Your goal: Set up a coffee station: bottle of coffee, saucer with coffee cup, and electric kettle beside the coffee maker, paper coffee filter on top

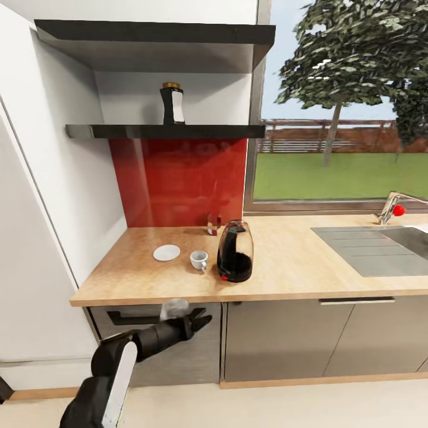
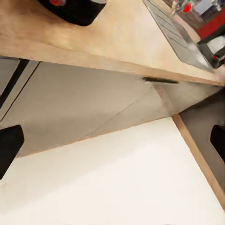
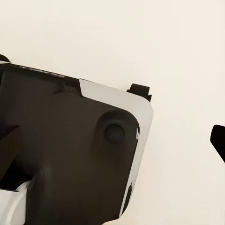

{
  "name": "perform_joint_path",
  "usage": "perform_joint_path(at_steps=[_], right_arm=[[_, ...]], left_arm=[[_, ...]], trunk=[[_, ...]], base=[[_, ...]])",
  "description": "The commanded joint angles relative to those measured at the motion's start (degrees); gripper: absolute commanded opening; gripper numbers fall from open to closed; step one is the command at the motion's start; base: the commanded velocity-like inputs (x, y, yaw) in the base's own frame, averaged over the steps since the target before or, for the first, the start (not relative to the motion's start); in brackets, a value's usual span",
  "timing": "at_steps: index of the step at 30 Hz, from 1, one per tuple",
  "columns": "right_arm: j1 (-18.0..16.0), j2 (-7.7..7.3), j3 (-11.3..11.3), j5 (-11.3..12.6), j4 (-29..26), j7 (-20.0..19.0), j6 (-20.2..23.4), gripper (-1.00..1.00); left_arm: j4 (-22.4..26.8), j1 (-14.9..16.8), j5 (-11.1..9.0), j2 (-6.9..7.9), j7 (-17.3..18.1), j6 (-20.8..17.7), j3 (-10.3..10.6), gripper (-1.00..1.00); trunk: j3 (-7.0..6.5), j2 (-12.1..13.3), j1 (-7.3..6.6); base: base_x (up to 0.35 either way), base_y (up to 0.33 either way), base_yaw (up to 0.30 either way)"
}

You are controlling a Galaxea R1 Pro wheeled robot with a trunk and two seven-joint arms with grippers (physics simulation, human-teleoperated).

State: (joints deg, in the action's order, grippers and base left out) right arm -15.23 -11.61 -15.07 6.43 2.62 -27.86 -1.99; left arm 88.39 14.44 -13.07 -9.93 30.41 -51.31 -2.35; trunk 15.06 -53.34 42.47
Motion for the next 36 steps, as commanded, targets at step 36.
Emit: perform_joint_path(at_steps=[36], right_arm=[[0.2, 0.14, -0.6, 0.4, 0.2, 3.7, -0.2, 1.0]], left_arm=[[-40.1, 91.7, 1.1, -0.06, -41.1, -4.5, 10.7, 1.0]], trunk=[[0.08, -0.1, 0.01]], base=[[0.0, 0.0, 0.0]])
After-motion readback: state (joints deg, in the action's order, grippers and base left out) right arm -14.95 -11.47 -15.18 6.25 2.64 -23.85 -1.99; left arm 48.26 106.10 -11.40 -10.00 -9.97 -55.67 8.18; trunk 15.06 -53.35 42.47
